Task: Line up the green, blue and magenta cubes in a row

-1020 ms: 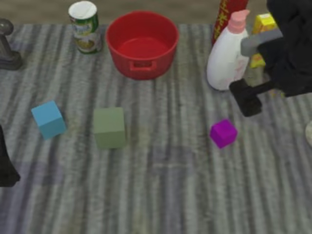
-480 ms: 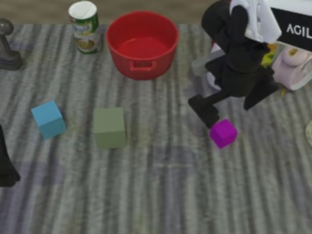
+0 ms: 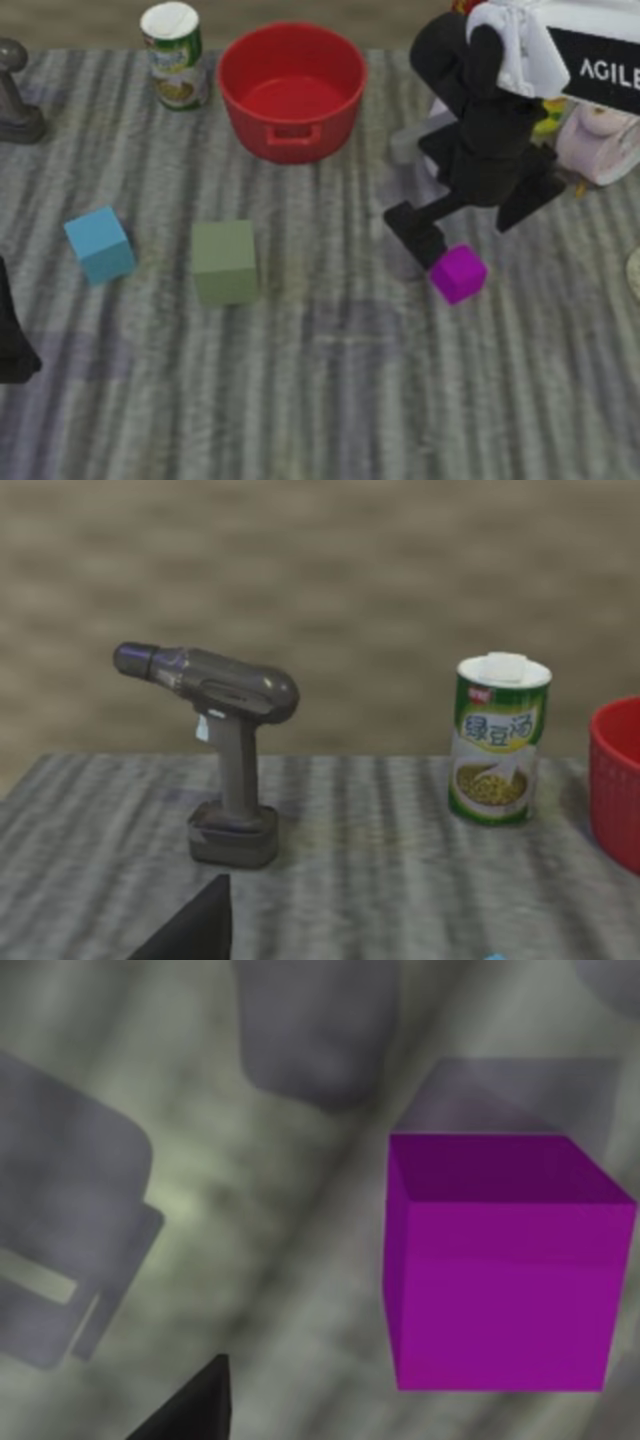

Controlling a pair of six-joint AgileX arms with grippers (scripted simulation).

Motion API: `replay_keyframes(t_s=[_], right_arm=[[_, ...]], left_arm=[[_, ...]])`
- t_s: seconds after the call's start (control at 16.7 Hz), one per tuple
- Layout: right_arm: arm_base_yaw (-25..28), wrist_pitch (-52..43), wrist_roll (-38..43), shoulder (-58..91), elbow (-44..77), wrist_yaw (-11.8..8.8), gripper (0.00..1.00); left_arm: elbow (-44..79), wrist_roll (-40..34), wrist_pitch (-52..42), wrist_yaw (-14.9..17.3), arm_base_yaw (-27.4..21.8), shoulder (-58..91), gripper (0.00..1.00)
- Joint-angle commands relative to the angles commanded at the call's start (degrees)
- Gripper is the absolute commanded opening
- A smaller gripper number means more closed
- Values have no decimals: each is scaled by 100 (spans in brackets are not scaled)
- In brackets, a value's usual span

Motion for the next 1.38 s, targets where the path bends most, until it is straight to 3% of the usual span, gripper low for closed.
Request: replay_keyframes(t_s=[0.36, 0.66, 1.38], right_arm=[[18, 1275, 21, 510, -727, 5, 100], [22, 1442, 25, 597, -836, 6, 100], [22, 1442, 25, 597, -836, 6, 10]], left_arm=[[0, 0, 0, 0, 0, 0, 100], [0, 0, 0, 0, 0, 0, 100], [0, 0, 0, 0, 0, 0, 100]])
